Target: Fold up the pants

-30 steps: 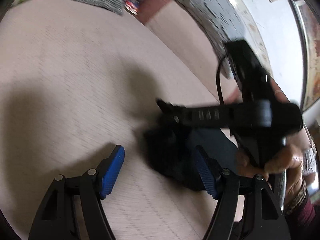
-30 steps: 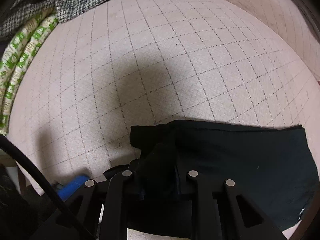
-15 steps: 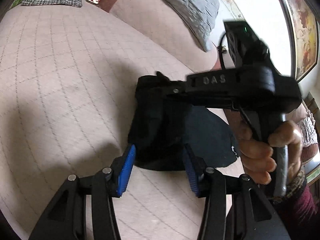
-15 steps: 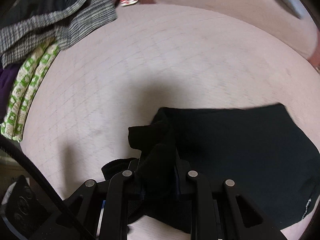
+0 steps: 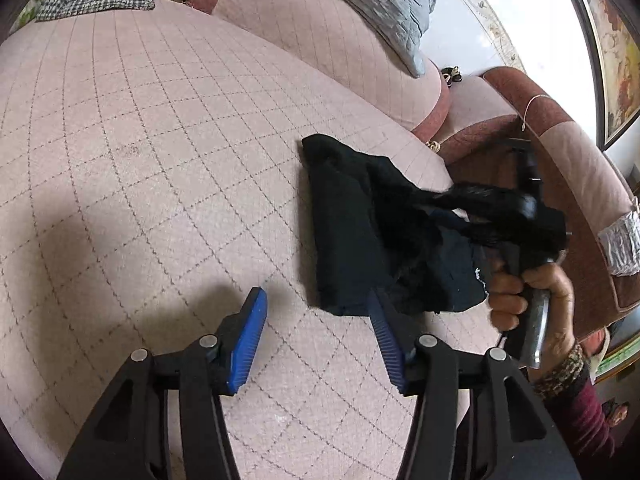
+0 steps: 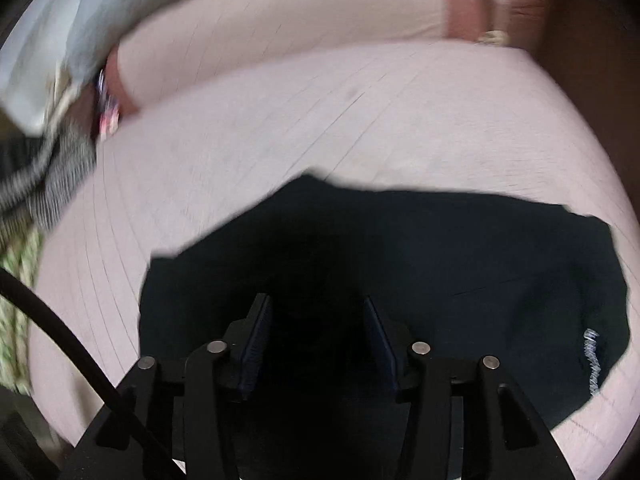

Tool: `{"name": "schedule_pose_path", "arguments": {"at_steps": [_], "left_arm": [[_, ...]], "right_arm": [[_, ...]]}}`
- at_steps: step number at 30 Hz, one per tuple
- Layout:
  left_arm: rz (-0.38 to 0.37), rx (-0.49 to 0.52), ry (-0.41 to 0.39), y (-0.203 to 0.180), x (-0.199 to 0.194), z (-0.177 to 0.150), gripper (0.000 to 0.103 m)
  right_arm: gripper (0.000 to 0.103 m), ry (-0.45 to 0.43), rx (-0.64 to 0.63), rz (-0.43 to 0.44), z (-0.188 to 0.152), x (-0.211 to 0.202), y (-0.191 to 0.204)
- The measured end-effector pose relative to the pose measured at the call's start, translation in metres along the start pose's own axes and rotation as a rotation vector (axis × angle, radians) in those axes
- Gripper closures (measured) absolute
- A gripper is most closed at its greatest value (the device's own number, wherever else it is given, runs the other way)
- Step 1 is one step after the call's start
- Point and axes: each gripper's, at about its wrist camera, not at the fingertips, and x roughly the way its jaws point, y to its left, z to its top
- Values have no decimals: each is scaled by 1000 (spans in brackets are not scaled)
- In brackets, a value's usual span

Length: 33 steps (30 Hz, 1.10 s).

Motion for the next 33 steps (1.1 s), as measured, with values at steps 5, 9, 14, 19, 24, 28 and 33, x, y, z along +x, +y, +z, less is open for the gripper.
{"name": "schedule_pose_path", "arguments": {"at_steps": [5, 9, 14, 19, 24, 28, 33], "left_arm": [[22, 21, 21, -15, 11, -2, 51], [47, 59, 52, -26, 20, -8, 51], [80, 111, 41, -41, 24, 1, 48], [83, 155, 19, -54, 35, 17, 47], [102, 127, 22, -51, 66, 32, 47], [100, 90, 30, -42, 76, 27, 47], [116, 124, 12, -40, 77, 20, 47]], "right_arm": [[69, -18, 46, 326, -8, -28, -7], [69, 36, 10, 504, -26, -18, 9], [75, 102, 109, 412, -52, 21, -17], [90, 85, 202, 442, -66, 17, -52], [82, 46, 108, 446, -44, -8, -36], [82, 119, -1, 521, -19, 4, 3], [82, 252, -106, 570, -1, 47, 55]]}}
